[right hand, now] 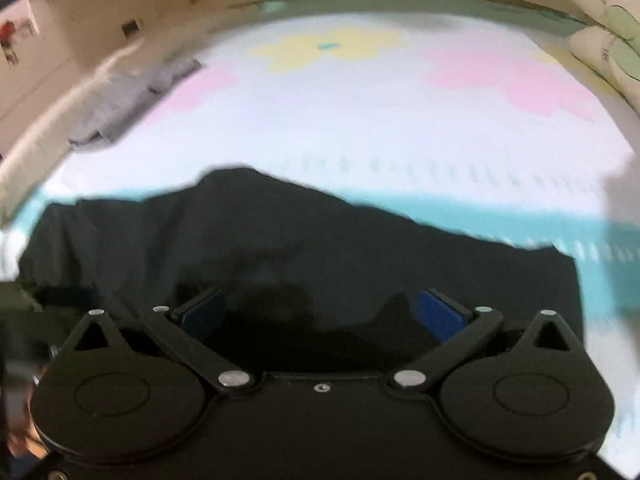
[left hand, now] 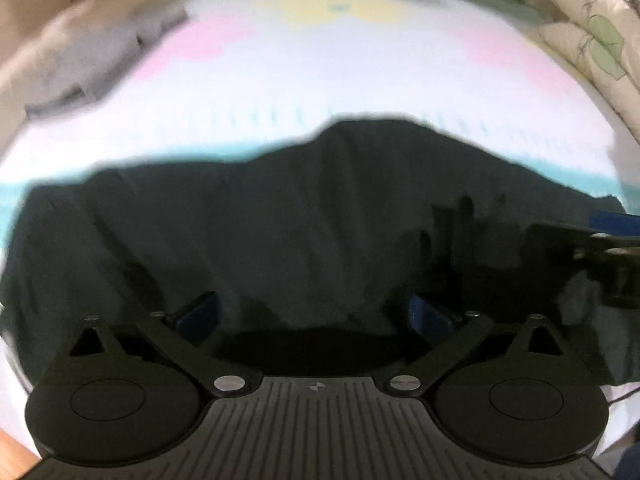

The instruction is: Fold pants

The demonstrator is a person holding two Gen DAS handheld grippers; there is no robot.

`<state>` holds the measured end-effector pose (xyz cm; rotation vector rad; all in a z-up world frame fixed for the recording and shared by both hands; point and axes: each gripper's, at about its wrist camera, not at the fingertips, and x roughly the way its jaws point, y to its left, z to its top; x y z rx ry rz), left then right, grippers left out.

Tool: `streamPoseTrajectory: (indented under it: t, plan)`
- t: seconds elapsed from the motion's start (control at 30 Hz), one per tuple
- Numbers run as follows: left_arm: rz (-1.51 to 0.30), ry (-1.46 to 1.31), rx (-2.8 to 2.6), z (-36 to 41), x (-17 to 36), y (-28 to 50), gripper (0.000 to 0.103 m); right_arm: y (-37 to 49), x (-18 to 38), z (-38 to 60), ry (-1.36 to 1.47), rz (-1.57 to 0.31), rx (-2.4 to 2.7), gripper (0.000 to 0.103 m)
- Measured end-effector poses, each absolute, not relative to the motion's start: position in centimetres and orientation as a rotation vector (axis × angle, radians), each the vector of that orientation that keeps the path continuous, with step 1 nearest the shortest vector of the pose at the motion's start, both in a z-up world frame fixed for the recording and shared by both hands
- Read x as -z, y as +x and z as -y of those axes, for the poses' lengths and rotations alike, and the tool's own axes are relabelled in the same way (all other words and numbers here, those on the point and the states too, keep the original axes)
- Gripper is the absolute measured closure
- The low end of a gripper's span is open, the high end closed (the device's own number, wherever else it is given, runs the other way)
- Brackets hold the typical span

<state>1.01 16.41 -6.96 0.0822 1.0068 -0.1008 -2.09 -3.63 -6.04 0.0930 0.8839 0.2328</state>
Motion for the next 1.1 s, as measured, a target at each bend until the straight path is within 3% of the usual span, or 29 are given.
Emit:
streamPoseTrajectory:
  t: [0.13,0.23,0.4,0.47,0.7,0.83,0.87,0.9,1.1]
  plan:
    - [-0.927,0.111,0.049,-17.4,5.5,1.5,0.002,-2.2,6.3,1.4,0.074,-0.875,-0.273,0.006]
    - [-0.965,0.041,0.035,-19.2,5.8,1.9,0.002,-2.7,6.9,-0.5,0.027,-0.868,-0.314,0.021]
    - [-1.008,-0.008,0.028,-21.0,6.5,2.5,0.002,-3.9,8.1,-3.3,-0.041,-0.905,-0.363,0.024]
    - [-1.009,-0.013,0.025,-21.3,6.4,2.6,0.002,-4.3,8.5,-4.2,-0.095,-0.905,-0.359,0.037]
    - [-1.012,-0.059,0.041,-22.0,6.1,2.3,0.002,-4.9,8.6,-4.3,-0.103,-0.88,-0.379,0.047]
    - [-1.006,-0.054,0.052,-21.7,6.0,2.1,0.002,-5.0,8.6,-4.2,-0.076,-0.867,-0.39,0.046]
    - [-1.005,-0.053,0.052,-21.6,6.0,2.1,0.002,-5.3,8.5,-4.1,-0.074,-0.863,-0.391,0.053]
    - [-1.005,-0.052,0.052,-21.6,6.0,2.1,0.002,-5.4,8.5,-4.1,-0.083,-0.856,-0.39,0.071]
    - [-0.999,-0.041,0.044,-21.7,6.0,2.0,0.002,-5.6,7.3,-3.5,-0.015,-0.848,-0.383,0.075]
